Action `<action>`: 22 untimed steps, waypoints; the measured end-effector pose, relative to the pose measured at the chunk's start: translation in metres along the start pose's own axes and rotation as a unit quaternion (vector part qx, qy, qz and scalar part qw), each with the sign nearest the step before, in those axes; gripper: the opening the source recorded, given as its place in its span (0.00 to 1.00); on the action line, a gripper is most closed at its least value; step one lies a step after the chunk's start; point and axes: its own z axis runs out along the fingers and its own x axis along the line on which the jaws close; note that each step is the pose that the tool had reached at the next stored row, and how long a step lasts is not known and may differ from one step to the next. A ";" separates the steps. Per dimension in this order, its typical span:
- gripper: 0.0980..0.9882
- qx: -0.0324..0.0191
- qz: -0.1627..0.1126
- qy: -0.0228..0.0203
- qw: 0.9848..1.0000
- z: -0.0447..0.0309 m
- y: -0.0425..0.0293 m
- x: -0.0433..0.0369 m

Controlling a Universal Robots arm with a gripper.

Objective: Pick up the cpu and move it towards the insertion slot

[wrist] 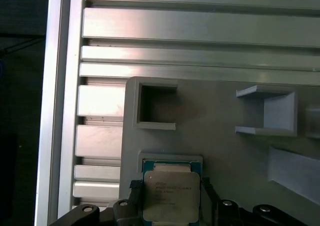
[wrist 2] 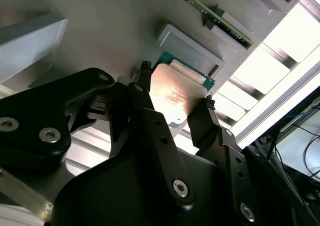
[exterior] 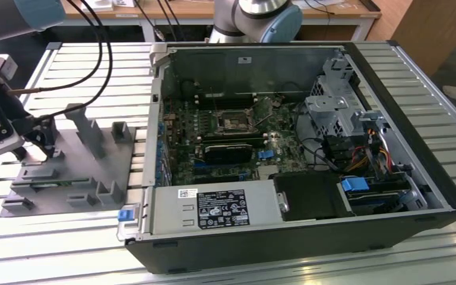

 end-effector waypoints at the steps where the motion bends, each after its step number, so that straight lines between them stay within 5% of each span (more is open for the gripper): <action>1: 0.50 0.000 0.000 0.000 1.000 -0.0001 0.0001 0.0000; 22: 0.50 0.000 0.000 0.000 1.000 -0.0039 0.0034 -0.0001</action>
